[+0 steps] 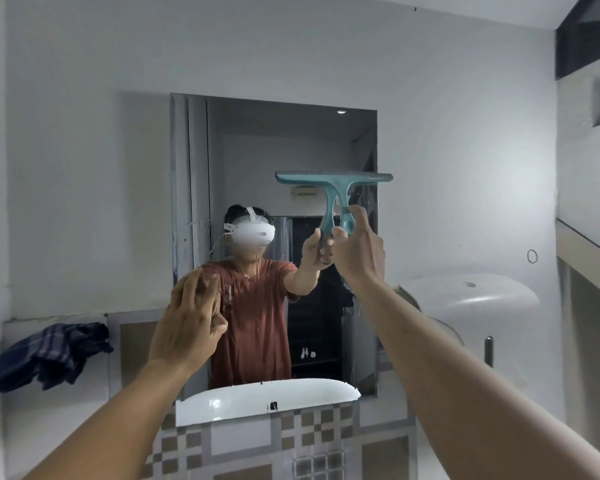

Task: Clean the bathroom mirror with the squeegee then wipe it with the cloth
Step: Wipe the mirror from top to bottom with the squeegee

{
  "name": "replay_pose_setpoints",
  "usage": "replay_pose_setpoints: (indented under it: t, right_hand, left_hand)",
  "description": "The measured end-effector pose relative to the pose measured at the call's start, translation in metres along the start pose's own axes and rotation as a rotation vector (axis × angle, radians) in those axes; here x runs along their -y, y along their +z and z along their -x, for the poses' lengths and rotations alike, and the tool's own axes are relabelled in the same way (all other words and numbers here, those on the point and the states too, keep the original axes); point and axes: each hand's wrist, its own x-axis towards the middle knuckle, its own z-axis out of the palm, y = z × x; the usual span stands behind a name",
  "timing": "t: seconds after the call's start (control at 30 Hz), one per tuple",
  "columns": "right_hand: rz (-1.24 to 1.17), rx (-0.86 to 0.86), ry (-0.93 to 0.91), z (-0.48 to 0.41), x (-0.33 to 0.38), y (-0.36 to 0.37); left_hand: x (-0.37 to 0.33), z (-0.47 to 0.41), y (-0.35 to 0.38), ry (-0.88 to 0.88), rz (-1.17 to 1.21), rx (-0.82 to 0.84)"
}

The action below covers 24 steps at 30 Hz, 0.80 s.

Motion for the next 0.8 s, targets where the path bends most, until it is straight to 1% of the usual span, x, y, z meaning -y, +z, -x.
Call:
replay_pose_setpoints:
  t: [0.23,0.43,0.57,0.67,0.8]
  right_hand:
    - [-0.017,0.0,0.03,0.013,-0.007,0.008]
    - [-0.093,0.098,0.056,0.024,-0.007,0.006]
    - [-0.189,0.181,0.116,0.043,-0.005,0.011]
    - [-0.255,0.198,0.163,0.054,-0.003,0.02]
    - [-0.32,0.212,0.222,0.06,0.004,0.038]
  left_hand:
    - [0.0,-0.001,0.004,0.007,0.01,-0.011]
    - [0.0,0.003,0.008,0.015,-0.002,-0.051]
    - [0.002,0.01,0.014,0.023,0.022,-0.012]
    - [0.004,0.013,0.017,0.022,0.051,0.01]
    - [0.003,0.012,0.017,0.018,0.041,-0.002]
